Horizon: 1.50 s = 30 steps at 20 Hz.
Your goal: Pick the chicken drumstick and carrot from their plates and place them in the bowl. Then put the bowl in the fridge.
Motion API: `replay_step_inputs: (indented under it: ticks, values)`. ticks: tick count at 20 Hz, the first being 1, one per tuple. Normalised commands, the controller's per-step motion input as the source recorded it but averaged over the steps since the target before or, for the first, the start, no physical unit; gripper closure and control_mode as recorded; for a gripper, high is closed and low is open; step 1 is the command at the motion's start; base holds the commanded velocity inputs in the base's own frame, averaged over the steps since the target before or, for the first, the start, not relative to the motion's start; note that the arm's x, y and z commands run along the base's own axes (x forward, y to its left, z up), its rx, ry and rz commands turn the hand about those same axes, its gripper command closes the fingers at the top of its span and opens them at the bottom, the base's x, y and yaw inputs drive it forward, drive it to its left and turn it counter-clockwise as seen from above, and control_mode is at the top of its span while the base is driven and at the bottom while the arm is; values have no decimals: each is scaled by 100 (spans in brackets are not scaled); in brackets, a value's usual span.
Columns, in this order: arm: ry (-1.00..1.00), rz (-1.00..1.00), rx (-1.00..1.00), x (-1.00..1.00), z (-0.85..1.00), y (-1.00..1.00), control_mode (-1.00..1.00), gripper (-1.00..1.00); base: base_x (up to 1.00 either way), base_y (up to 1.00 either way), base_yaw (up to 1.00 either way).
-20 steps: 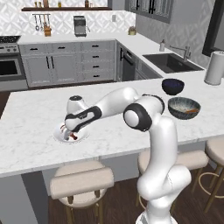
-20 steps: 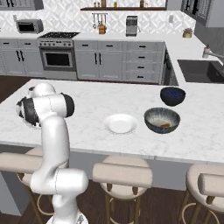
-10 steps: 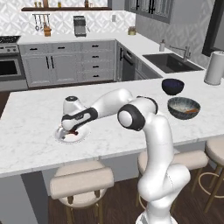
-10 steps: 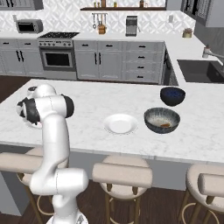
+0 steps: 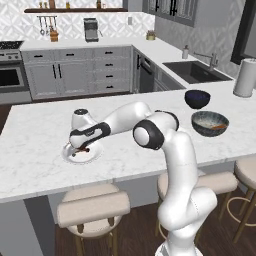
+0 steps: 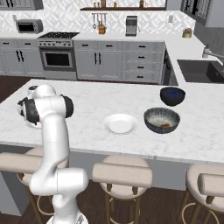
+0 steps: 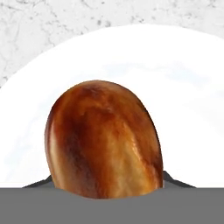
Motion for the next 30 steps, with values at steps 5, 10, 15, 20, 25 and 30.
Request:
replay_step_inputs:
  ticks: [5,10,15,20,25,30]
  values:
    - [-7,-3,0,-12,65,-53,-100,100,0,0,0]
    - [-6,-5,1,-68,100,-99,-100,100,0,0,0]
    - [0,-8,13,-74,76,-100,-100,100,0,0,0]
    - [-3,-18,6,-35,52,-100,-100,100,0,0,0]
    - [0,-25,0,-2,33,-100,-100,100,0,0,0]
    - [10,-24,0,6,31,-100,-100,100,0,0,0]
